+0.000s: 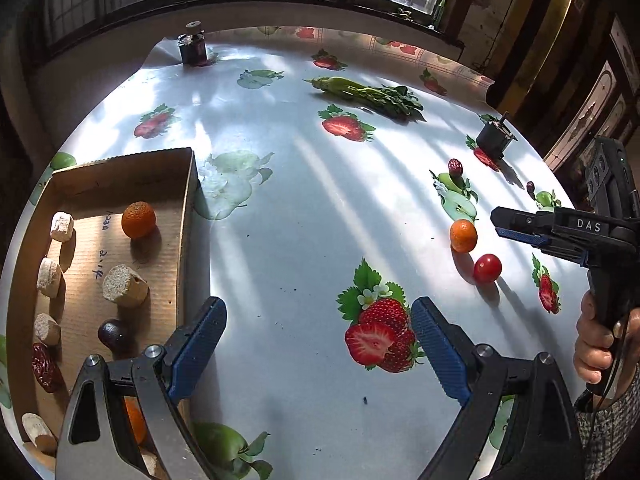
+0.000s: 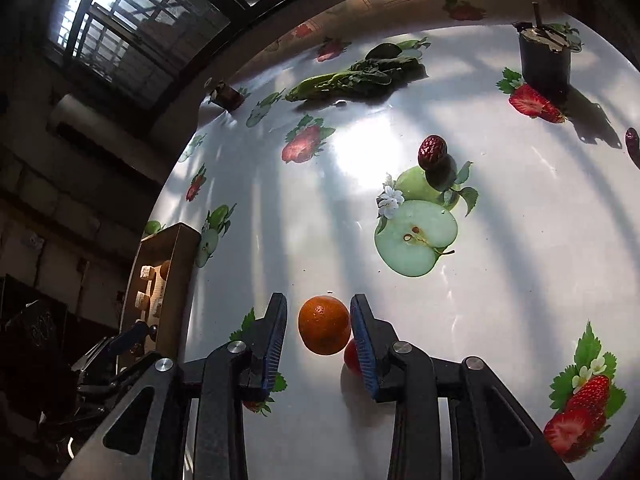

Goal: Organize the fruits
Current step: 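Move right gripper to the orange and tomato, then grasp the tomato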

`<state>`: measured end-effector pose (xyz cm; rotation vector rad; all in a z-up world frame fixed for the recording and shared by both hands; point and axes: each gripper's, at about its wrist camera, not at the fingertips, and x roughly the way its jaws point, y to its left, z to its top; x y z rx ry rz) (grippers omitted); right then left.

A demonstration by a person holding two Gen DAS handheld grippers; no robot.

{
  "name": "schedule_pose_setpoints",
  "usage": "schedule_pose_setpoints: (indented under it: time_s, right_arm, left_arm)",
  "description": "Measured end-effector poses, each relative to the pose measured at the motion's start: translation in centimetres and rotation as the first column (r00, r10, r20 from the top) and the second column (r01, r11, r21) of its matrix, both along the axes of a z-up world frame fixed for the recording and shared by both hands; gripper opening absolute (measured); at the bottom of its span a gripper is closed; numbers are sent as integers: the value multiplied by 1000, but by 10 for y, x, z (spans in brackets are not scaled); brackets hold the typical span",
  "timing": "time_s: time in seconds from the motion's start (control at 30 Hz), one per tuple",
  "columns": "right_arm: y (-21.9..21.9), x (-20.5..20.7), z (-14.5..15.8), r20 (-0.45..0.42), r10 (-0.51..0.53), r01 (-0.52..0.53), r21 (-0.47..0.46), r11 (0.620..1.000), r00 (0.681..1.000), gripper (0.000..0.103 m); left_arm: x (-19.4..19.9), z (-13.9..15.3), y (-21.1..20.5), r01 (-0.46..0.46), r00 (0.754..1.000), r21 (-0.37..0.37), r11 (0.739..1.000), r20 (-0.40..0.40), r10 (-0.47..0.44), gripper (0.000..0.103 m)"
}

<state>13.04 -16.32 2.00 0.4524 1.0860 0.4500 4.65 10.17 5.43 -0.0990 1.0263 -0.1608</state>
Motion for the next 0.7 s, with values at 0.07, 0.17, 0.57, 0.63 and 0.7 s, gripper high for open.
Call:
schedule_pose_setpoints:
  time_s: [0.07,0.17,0.57,0.63,0.7]
  right_arm:
    - [-14,-1,-5,-13,-37,37,10,999,999,35]
    - [-20,-8,-12,-11,-41,41,0,999,999,35]
    - [24,-39,-20,155,57,-23,-213,977,986,36]
    - [24,-39,-26,141,67,-35,-214,976,988,35]
    - [21,-40,-26,149,58,-26,-211,977,987,35]
  left_arm:
    - [1,-6,-4,9,1000,-11,1000,-17,-9,93]
    - [4,-12,-12,20,999,-12,1000,-26,-20,93]
    - [91,10,-64,34,998,-61,998,55,-30,93]
    - [111,8,-81,45,997,-62,997,57,-42,93]
    - [125,1,-99,73,997,-78,994,44,-70,93]
